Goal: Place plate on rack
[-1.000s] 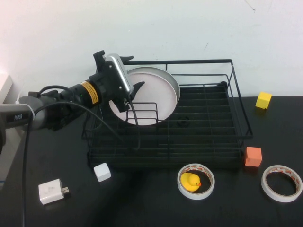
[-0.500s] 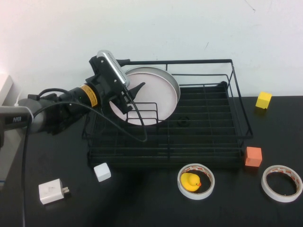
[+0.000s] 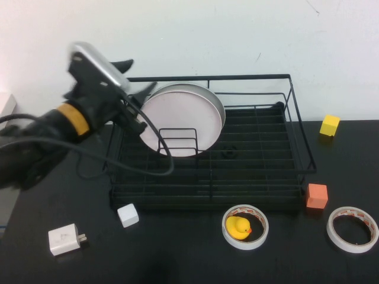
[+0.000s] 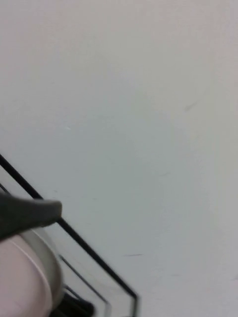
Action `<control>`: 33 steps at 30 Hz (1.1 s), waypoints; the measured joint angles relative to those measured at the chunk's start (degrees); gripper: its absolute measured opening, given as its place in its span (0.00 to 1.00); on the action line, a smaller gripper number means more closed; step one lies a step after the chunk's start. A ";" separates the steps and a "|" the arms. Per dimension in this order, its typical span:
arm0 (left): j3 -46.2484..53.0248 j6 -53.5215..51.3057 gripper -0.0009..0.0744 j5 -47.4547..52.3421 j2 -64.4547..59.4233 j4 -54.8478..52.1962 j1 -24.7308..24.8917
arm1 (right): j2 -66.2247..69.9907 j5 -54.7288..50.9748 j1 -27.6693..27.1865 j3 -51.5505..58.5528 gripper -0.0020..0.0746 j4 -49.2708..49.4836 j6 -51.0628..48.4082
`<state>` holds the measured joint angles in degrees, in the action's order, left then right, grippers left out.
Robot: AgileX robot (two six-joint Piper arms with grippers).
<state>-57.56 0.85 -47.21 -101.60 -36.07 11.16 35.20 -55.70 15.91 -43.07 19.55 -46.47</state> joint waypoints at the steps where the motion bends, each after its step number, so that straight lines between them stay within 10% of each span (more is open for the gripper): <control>1: 1.70 1.67 0.56 0.00 2.29 0.71 0.11 | 0.00 0.10 0.00 0.00 0.02 -0.38 -0.17; 11: 9.03 24.99 0.05 18.51 30.92 2.39 0.71 | 0.00 2.42 0.00 0.00 0.02 -5.39 -0.06; 21: 11.18 37.83 0.01 46.40 47.76 -1.97 0.71 | -2.83 2.56 0.00 0.00 0.02 -16.14 10.67; 33: 30.12 45.23 0.01 44.43 68.26 -2.84 0.71 | -12.64 4.33 0.00 2.27 0.02 -16.05 12.40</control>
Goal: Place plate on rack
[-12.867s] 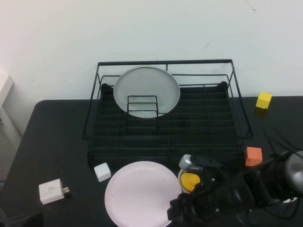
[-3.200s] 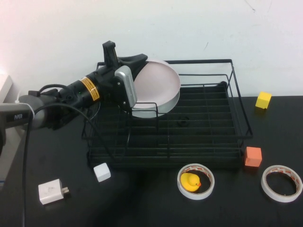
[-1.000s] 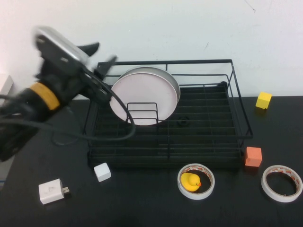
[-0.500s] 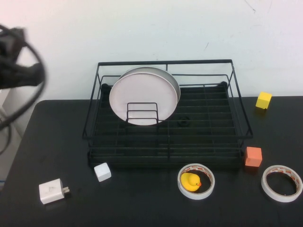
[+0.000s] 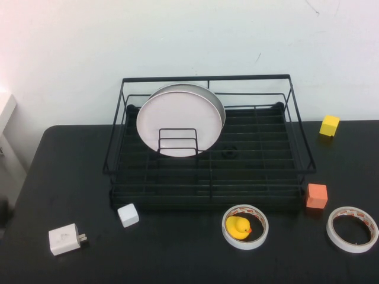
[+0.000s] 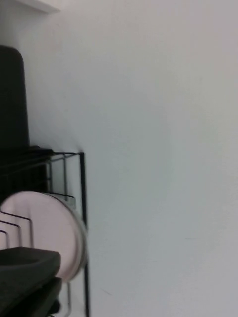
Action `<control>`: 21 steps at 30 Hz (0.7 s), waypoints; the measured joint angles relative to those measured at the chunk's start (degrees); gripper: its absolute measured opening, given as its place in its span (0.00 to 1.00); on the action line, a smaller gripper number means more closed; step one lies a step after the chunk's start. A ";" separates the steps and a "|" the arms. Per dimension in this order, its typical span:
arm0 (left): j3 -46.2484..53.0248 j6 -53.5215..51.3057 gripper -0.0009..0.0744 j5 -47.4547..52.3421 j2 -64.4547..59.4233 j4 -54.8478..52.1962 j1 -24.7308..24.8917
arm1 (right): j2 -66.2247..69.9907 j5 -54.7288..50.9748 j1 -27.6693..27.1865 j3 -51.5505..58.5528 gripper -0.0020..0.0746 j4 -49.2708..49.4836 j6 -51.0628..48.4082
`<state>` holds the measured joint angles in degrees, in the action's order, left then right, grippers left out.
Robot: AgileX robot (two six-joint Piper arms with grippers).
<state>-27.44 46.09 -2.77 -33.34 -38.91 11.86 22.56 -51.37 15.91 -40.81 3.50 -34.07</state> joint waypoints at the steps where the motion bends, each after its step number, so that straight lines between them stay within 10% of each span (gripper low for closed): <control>1: 1.79 0.22 0.01 -0.05 1.62 -0.93 0.00 | -0.61 1.11 0.00 1.32 0.02 0.47 0.37; 21: 13.81 0.78 0.01 -4.61 14.64 -7.37 0.00 | -4.47 8.15 0.00 13.73 0.02 7.28 3.58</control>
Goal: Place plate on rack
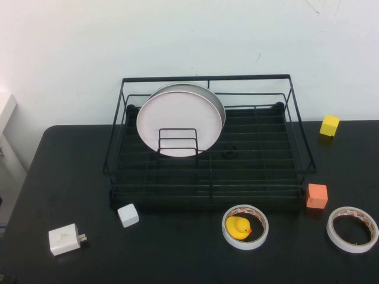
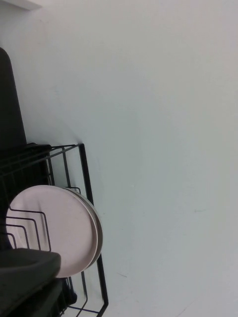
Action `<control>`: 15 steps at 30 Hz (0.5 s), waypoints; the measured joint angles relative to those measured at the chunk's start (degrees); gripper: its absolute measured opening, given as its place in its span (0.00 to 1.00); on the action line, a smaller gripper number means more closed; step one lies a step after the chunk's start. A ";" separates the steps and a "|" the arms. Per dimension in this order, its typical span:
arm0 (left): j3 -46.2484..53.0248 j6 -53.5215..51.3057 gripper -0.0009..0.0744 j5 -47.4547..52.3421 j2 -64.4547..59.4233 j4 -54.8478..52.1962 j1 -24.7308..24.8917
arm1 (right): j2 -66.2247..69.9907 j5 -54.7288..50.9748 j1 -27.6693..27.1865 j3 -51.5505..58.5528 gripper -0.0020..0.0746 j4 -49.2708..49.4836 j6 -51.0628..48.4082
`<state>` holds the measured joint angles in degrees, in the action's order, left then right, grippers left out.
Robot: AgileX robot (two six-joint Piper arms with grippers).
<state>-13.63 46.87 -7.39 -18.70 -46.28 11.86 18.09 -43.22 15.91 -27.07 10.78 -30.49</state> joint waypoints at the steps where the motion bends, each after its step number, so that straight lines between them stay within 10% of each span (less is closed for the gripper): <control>1: 0.00 0.00 0.01 -0.27 0.00 0.00 0.00 | 0.00 0.00 0.00 0.00 0.02 0.00 0.00; 15: 0.09 -0.12 0.01 -0.81 0.00 -0.21 0.00 | 0.00 0.00 0.00 0.00 0.02 0.09 0.00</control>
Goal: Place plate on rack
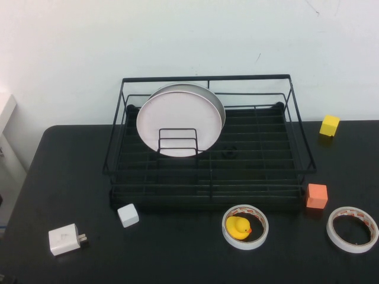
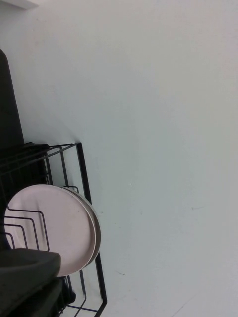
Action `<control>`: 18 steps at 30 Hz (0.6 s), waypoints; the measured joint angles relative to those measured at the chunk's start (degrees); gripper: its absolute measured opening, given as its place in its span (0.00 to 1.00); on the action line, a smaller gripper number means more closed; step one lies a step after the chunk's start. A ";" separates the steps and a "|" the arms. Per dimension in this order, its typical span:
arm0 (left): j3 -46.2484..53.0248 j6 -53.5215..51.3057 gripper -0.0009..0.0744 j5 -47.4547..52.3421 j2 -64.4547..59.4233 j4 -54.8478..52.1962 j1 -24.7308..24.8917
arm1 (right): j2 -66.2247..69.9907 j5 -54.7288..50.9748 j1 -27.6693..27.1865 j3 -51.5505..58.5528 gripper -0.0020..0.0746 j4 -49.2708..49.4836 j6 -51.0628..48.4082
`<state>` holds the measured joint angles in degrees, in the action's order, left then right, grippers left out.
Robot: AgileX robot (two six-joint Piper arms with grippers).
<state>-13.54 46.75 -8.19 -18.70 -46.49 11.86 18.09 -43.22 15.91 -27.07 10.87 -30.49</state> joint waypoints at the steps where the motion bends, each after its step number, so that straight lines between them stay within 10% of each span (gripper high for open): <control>1: 0.00 0.00 0.01 0.00 0.00 0.00 0.00 | 0.00 0.00 0.00 0.00 0.02 0.00 0.00; 18: 4.82 -13.57 0.01 0.28 7.72 17.68 -5.74 | 0.00 -0.10 0.00 0.00 0.02 0.26 0.12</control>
<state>-8.72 33.18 -7.91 -10.98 -28.81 6.12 18.09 -43.32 15.91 -27.07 11.12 -30.37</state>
